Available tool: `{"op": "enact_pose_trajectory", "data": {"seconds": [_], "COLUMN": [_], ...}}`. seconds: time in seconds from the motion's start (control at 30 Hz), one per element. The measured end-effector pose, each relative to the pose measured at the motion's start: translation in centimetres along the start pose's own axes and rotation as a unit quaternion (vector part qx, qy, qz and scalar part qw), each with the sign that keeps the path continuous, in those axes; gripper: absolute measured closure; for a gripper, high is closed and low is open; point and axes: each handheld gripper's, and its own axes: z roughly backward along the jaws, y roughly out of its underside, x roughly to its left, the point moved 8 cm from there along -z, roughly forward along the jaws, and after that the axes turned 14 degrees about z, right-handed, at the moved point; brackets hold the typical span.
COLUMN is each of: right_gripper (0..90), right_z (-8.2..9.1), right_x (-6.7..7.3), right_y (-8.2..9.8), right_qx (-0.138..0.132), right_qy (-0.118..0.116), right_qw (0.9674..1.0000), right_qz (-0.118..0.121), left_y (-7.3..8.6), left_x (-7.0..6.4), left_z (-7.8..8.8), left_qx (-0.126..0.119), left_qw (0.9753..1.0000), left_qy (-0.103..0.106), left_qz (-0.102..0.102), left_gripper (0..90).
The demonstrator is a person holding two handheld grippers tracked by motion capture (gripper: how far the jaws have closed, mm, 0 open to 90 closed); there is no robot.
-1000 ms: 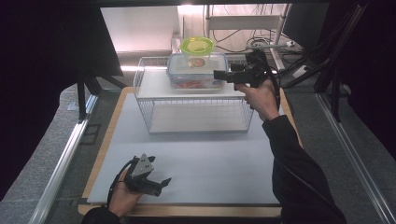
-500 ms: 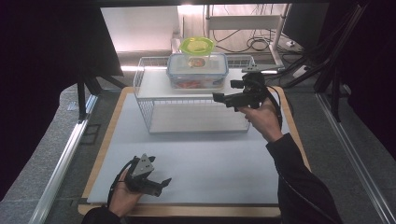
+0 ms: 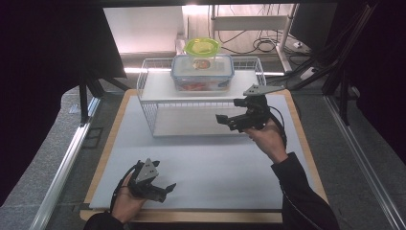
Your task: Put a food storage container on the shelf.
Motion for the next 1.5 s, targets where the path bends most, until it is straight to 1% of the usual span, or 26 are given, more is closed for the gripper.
{"op": "enact_pose_trajectory", "data": {"seconds": [0.07, 0.17, 0.3, 0.4, 0.47, 0.5, 0.53, 0.6, 0.67, 0.83, 1.0, 1.13, 1.37, 1.5], "right_gripper": [4.4, 4.2, 4.2, 3.0, 1.0, 0.3, 0.0, 0.0, 0.0, 0.0, 0.0, 0.0, 0.0, 0.0], "right_z": [-0.1, -0.2, -0.2, -0.2, -0.2, -0.2, -0.2, -0.1, 0.0, 0.3, 0.6, 0.9, 1.5, 2.0], "right_x": [0.2, 0.4, 0.7, 1.1, 1.3, 1.3, 1.3, 1.5, 1.7, 2.2, 2.5, 2.9, 3.3, 3.5], "right_y": [0.8, 2.1, 3.6, 4.8, 5.5, 5.8, 6.0, 6.3, 6.7, 7.8, 9.0, 10.0, 12.4, 13.6], "right_qx": [0.007, 0.018, 0.028, 0.032, 0.038, 0.045, 0.047, 0.043, 0.044, 0.049, 0.053, 0.055, 0.074, 0.079], "right_qy": [0.000, 0.004, 0.008, 0.002, 0.004, 0.004, 0.009, 0.011, 0.013, 0.029, 0.034, 0.039, 0.052, 0.059], "right_qw": [1.0000, 0.9998, 0.9994, 0.9993, 0.9991, 0.9987, 0.9986, 0.9988, 0.9986, 0.9977, 0.9975, 0.9972, 0.9953, 0.9945], "right_qz": [0.002, 0.011, 0.019, 0.018, 0.017, 0.021, 0.022, 0.023, 0.024, 0.038, 0.032, 0.033, 0.035, 0.035], "left_y": [0.0, -0.1, -0.1, -0.1, 0.0, -0.1, -0.1, -0.1, 0.0, -0.1, 0.0, -0.1, -0.1, 0.0], "left_x": [0.0, 0.0, -0.1, -0.1, -0.1, -0.1, -0.1, -0.1, -0.1, 0.0, -0.1, -0.1, -0.3, -0.3], "left_z": [0.0, 0.0, 0.0, 0.0, 0.0, 0.0, 0.0, 0.0, 0.0, 0.0, 0.0, 0.0, -0.1, -0.1], "left_qx": [-0.002, -0.005, -0.006, -0.005, -0.005, -0.005, -0.006, -0.006, -0.005, -0.006, -0.006, -0.006, -0.008, -0.006], "left_qw": [1.0000, 0.9999, 0.9999, 0.9999, 0.9999, 0.9999, 0.9999, 0.9999, 0.9999, 0.9999, 0.9998, 0.9997, 0.9996, 0.9996], "left_qy": [0.002, 0.006, 0.008, 0.008, 0.009, 0.010, 0.010, 0.009, 0.008, 0.008, 0.011, 0.013, 0.017, 0.018], "left_qz": [0.003, 0.010, 0.012, 0.012, 0.012, 0.012, 0.012, 0.011, 0.010, 0.013, 0.016, 0.019, 0.023, 0.022], "left_gripper": [3.6, 3.4, 3.4, 3.4, 3.5, 3.5, 3.5, 3.5, 3.4, 3.2, 3.0, 2.9, 3.0, 3.0]}}
